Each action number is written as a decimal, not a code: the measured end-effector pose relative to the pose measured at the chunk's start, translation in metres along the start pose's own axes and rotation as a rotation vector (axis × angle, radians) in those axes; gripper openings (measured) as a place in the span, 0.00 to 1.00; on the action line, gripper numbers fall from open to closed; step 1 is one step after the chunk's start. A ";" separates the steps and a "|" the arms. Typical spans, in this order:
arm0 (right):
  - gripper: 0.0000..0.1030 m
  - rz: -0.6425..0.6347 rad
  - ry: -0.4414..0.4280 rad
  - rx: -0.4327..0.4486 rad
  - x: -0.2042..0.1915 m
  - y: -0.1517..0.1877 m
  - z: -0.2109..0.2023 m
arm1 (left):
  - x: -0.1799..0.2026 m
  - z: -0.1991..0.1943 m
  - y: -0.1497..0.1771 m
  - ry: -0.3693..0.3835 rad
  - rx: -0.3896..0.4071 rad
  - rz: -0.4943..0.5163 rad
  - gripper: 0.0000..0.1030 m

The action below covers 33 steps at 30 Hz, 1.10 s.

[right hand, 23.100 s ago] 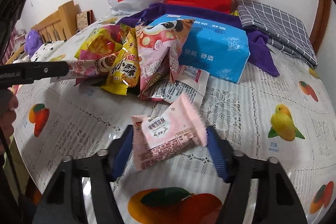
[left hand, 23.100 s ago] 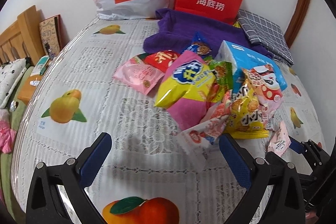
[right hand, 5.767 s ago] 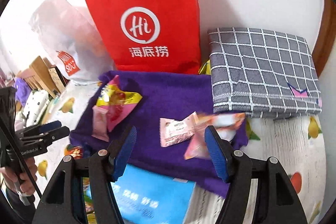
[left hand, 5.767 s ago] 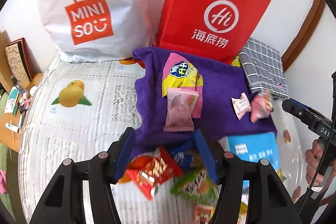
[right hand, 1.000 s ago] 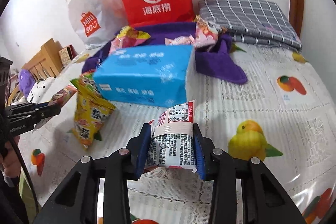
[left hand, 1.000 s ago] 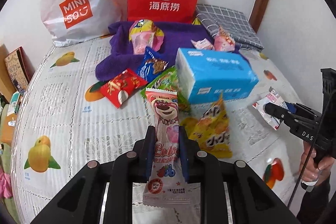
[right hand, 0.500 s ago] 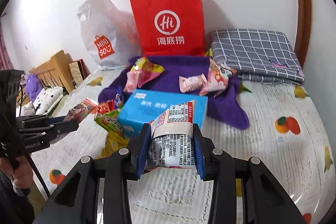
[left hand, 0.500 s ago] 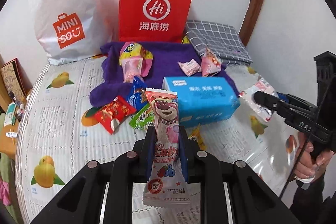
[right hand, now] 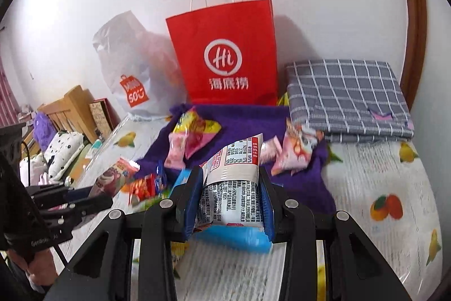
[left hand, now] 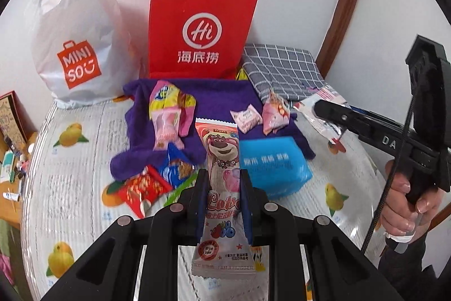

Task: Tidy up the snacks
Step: 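Carry the Lotso bar with the left gripper while the right carries the white packet to the towel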

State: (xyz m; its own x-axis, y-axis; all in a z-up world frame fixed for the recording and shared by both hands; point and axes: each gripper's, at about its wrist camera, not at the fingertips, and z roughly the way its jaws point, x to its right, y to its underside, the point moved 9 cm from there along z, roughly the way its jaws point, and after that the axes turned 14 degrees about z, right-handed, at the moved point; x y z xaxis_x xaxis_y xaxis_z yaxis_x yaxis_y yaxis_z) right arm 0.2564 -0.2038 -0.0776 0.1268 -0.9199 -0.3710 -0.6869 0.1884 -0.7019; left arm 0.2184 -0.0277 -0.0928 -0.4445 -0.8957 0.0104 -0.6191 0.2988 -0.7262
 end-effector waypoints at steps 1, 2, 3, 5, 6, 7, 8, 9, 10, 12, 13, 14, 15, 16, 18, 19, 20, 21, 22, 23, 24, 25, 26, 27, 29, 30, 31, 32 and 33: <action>0.37 0.001 -0.004 -0.002 -0.003 -0.007 0.004 | -0.001 0.000 -0.003 -0.005 0.003 0.001 0.20; 0.37 0.002 -0.005 -0.002 -0.004 -0.011 0.006 | -0.004 0.000 -0.010 -0.012 0.009 0.003 0.20; 0.37 0.003 -0.010 -0.004 -0.006 -0.017 0.009 | -0.006 -0.001 -0.014 -0.015 0.015 0.003 0.20; 0.37 0.009 -0.023 -0.009 -0.009 -0.029 0.016 | -0.011 -0.001 -0.024 -0.022 0.025 0.000 0.20; 0.37 0.015 -0.031 -0.009 -0.010 -0.035 0.019 | -0.015 -0.001 -0.028 -0.028 0.029 -0.001 0.20; 0.37 0.021 -0.039 -0.007 -0.011 -0.043 0.022 | -0.018 -0.002 -0.032 -0.033 0.033 -0.004 0.20; 0.37 0.015 -0.044 0.004 -0.013 -0.050 0.025 | -0.022 -0.002 -0.037 -0.039 0.036 -0.008 0.20; 0.37 0.017 -0.044 0.006 -0.014 -0.056 0.028 | -0.026 -0.001 -0.041 -0.043 0.039 -0.012 0.20; 0.37 0.021 -0.043 0.009 -0.015 -0.064 0.031 | -0.029 -0.001 -0.044 -0.048 0.041 -0.016 0.20; 0.37 0.029 -0.050 0.012 -0.016 -0.076 0.037 | -0.038 0.000 -0.052 -0.056 0.047 -0.029 0.20; 0.37 0.035 -0.062 0.012 -0.018 -0.082 0.040 | -0.041 0.001 -0.054 -0.059 0.048 -0.034 0.20; 0.37 0.040 -0.073 0.012 -0.019 -0.086 0.043 | -0.046 0.002 -0.057 -0.065 0.049 -0.041 0.20; 0.37 0.045 -0.082 0.012 -0.020 -0.090 0.046 | -0.050 0.004 -0.059 -0.070 0.048 -0.049 0.20; 0.37 0.047 -0.088 0.009 -0.020 -0.092 0.051 | -0.054 0.007 -0.060 -0.072 0.047 -0.058 0.20; 0.37 0.047 -0.093 0.002 -0.019 -0.093 0.060 | -0.060 0.014 -0.062 -0.068 0.040 -0.071 0.20; 0.37 0.048 -0.094 -0.009 -0.017 -0.091 0.067 | -0.062 0.018 -0.063 -0.066 0.037 -0.076 0.20; 0.37 0.051 -0.089 -0.024 -0.015 -0.089 0.074 | -0.064 0.022 -0.064 -0.064 0.036 -0.081 0.20; 0.37 0.049 -0.082 -0.051 -0.013 -0.086 0.082 | -0.066 0.026 -0.066 -0.061 0.036 -0.086 0.20; 0.37 0.053 -0.084 -0.084 -0.010 -0.083 0.090 | -0.067 0.031 -0.067 -0.056 0.035 -0.091 0.20; 0.37 0.073 -0.097 -0.108 -0.006 -0.082 0.098 | -0.067 0.036 -0.069 -0.050 0.034 -0.095 0.20; 0.37 0.084 -0.103 -0.122 -0.004 -0.080 0.101 | -0.067 0.039 -0.070 -0.048 0.032 -0.097 0.20; 0.37 0.098 -0.110 -0.145 0.000 -0.079 0.107 | -0.068 0.045 -0.071 -0.047 0.029 -0.099 0.20; 0.37 0.106 -0.110 -0.158 0.004 -0.077 0.111 | -0.067 0.049 -0.071 -0.045 0.027 -0.098 0.20; 0.37 0.109 -0.106 -0.169 0.007 -0.075 0.116 | -0.068 0.052 -0.071 -0.045 0.027 -0.098 0.20; 0.37 0.102 -0.092 -0.192 0.012 -0.071 0.124 | -0.069 0.061 -0.068 -0.038 0.020 -0.103 0.20; 0.37 0.096 -0.086 -0.213 0.014 -0.067 0.130 | -0.069 0.065 -0.066 -0.032 0.016 -0.109 0.20; 0.37 0.092 -0.083 -0.229 0.014 -0.064 0.134 | -0.070 0.068 -0.065 -0.027 0.013 -0.114 0.20; 0.37 0.084 -0.081 -0.250 0.014 -0.060 0.139 | -0.072 0.071 -0.062 -0.020 0.009 -0.121 0.20; 0.37 0.073 -0.079 -0.274 0.013 -0.055 0.143 | -0.073 0.074 -0.060 -0.016 0.006 -0.127 0.20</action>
State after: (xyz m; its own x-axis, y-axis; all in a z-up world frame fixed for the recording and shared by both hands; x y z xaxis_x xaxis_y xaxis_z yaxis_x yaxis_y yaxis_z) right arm 0.3982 -0.1768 -0.1312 0.1175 -0.8758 -0.4681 -0.8626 0.1435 -0.4851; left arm 0.3359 -0.0046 -0.1004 -0.3522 -0.9314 0.0917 -0.6659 0.1805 -0.7239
